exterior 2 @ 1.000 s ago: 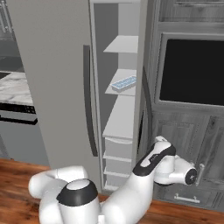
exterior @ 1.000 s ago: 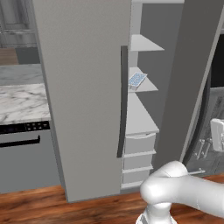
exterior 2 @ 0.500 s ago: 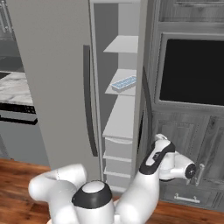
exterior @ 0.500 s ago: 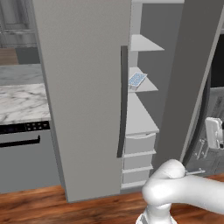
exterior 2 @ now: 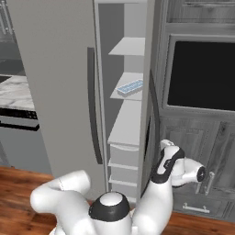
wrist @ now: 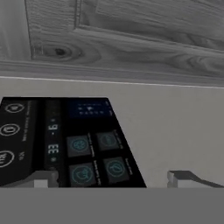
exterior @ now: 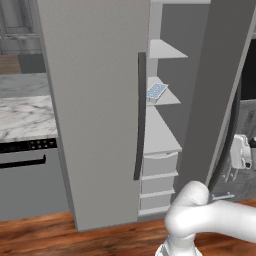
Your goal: The ice cube tray has been filled with water. Take the tray and place it in the freezer to make ice. Close the freezer door after placing the tray.
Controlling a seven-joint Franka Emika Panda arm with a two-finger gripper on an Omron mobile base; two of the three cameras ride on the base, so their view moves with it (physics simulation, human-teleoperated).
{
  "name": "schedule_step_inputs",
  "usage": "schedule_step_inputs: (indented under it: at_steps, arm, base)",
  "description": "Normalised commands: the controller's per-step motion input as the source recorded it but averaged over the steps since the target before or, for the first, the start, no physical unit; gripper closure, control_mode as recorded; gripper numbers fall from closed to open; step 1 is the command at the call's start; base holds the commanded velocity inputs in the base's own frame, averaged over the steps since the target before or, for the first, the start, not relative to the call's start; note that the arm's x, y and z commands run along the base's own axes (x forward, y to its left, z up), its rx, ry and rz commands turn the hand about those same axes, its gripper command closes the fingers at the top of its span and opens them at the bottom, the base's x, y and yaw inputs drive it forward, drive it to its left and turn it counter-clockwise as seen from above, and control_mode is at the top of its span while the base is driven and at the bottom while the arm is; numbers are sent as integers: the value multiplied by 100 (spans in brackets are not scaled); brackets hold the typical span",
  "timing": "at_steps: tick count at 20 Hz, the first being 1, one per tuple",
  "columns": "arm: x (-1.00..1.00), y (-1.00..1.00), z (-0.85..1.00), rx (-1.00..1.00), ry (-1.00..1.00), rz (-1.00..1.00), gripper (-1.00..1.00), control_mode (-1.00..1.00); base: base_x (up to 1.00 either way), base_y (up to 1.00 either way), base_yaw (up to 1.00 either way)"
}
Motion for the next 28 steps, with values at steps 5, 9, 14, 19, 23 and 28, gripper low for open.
schedule_step_inputs:
  at_steps: [5, 9, 14, 19, 23, 28]
  arm:
    - [5, 4, -5, 9, 6, 15, -100, -100]
    - [5, 0, -2, 12, 5, 16, -100, -100]
    - [16, 3, -5, 11, 3, 16, -100, -100]
    - [32, 17, -16, 8, 0, 16, -100, -100]
    - [19, 26, -23, 4, 0, 17, -100, -100]
    - [10, 33, -28, 2, 0, 17, -100, -100]
  base:
    - [0, 0, 0]
    - [0, 0, 0]
    - [0, 0, 0]
    - [0, 0, 0]
    - [0, 0, 0]
    - [0, 0, 0]
